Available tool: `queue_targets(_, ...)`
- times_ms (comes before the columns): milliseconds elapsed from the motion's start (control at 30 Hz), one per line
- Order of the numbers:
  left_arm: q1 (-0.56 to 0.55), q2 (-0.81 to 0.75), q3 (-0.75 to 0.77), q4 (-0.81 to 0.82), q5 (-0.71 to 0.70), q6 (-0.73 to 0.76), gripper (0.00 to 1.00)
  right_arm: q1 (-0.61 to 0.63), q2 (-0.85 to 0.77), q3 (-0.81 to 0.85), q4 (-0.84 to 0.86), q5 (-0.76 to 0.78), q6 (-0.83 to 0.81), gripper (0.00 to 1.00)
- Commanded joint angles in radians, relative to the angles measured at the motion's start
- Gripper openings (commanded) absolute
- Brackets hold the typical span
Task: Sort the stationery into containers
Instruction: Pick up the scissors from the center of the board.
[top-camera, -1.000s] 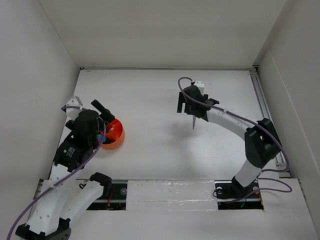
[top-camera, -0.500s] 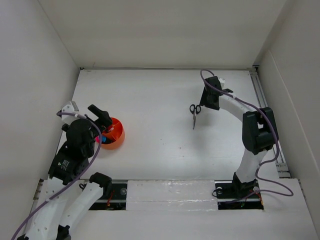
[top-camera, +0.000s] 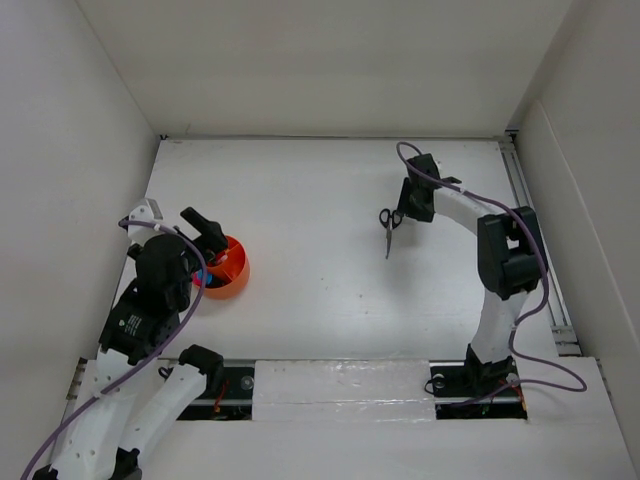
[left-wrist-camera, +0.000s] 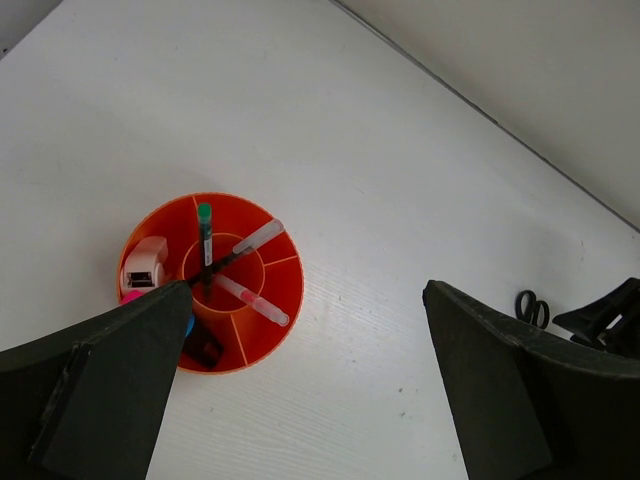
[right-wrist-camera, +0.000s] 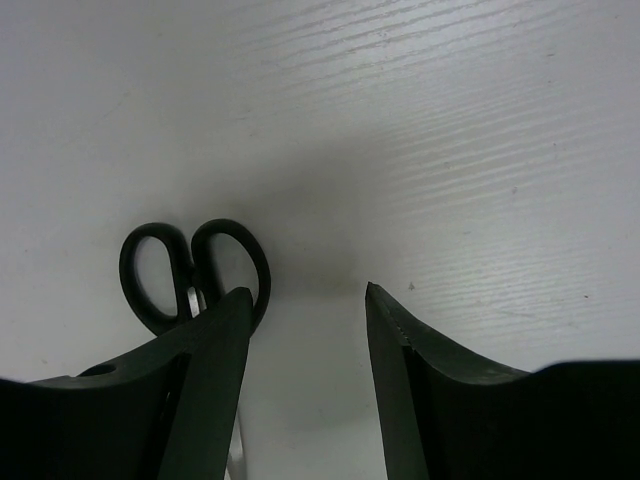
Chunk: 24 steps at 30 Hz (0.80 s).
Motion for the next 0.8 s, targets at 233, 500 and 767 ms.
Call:
queue_targets(233, 0.003, 0.008, 0.000, 0.036, 0.004, 0.020, 1.00, 0.007, 0.102, 0.122, -0.078, -0.021, -0.043, 0.54)
queue_targets(500, 0.003, -0.012, 0.000, 0.036, 0.004, 0.020, 1.00, 0.017, 0.120, 0.157, -0.150, -0.064, -0.082, 0.37)
queue_targets(767, 0.003, -0.040, 0.000, 0.036, -0.005, 0.020, 1.00, 0.017, 0.148, 0.198, -0.210, -0.111, -0.125, 0.18)
